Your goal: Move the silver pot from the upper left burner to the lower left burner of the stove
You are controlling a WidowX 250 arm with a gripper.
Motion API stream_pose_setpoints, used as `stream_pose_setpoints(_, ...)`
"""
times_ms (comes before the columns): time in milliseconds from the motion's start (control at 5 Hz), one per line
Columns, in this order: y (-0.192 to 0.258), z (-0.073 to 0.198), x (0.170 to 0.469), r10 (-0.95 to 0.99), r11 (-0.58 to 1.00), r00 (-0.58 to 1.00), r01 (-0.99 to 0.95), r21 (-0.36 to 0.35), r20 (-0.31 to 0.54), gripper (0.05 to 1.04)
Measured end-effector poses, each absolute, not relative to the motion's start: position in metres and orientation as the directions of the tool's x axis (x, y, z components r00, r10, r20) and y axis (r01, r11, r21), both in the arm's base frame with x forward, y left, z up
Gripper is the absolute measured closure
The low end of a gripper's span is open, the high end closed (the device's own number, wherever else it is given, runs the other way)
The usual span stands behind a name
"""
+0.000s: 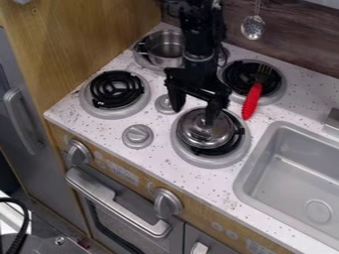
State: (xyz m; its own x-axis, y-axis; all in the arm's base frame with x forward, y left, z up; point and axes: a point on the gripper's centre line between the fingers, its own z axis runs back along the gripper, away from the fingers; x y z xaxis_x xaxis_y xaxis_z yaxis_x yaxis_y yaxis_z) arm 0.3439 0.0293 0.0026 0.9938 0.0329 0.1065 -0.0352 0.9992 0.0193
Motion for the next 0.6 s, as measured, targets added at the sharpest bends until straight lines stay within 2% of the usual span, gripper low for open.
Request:
stream_pose_setpoints(200, 0.053, -0.006, 0.364, 0.003, 0.999, 0.994, -0.007, 0.037, 0.105, 0.085)
stream_pose_setpoints(400, 0.066, -0.013, 0.394, -0.13, 0.992, 0.973, 0.127, 0.024, 0.188, 0.085)
stream_pose_setpoints(600, 0.075, -0.012, 0.422, -0.302, 0.952, 0.891, 0.296, 0.07, 0.339, 0.085)
